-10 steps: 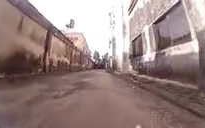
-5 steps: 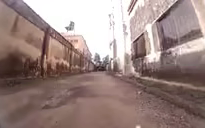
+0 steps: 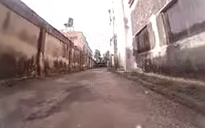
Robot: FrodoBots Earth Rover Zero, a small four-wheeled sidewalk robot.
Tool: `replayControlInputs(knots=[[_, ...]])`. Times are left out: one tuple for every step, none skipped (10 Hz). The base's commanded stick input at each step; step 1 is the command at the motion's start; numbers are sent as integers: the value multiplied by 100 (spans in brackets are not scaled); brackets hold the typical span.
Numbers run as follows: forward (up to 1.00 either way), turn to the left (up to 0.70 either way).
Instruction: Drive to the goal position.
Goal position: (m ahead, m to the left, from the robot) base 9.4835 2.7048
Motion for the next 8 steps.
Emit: replayControlInputs(knots=[[70,1],[70,1],[70,1],[70,1],[70,1],[70,1],[70,1],[70,1]])
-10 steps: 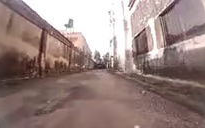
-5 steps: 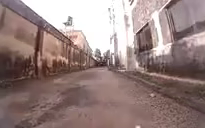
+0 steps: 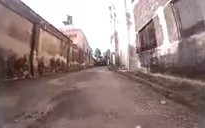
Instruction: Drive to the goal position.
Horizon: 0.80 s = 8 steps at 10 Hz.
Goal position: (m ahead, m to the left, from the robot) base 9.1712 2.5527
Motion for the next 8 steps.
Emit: replayControlInputs(knots=[[70,1],[70,1],[70,1],[70,1],[70,1],[70,1],[70,1],[70,1]])
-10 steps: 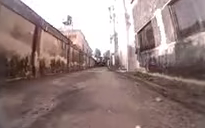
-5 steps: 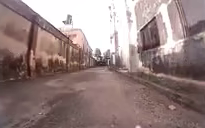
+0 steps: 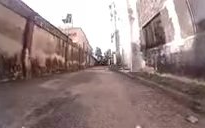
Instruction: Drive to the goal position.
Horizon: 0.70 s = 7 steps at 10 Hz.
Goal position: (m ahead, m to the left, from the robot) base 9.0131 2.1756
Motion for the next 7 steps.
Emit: replayControlInputs(knots=[[70,1],[70,1],[70,1],[70,1],[70,1],[70,1],[70,1]])
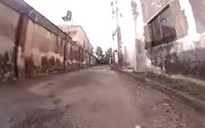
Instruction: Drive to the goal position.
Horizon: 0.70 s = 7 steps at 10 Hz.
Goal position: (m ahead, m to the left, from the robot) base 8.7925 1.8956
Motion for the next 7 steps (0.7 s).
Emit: replayControlInputs(knots=[[70,1],[70,1],[70,1],[70,1],[70,1],[70,1],[70,1]])
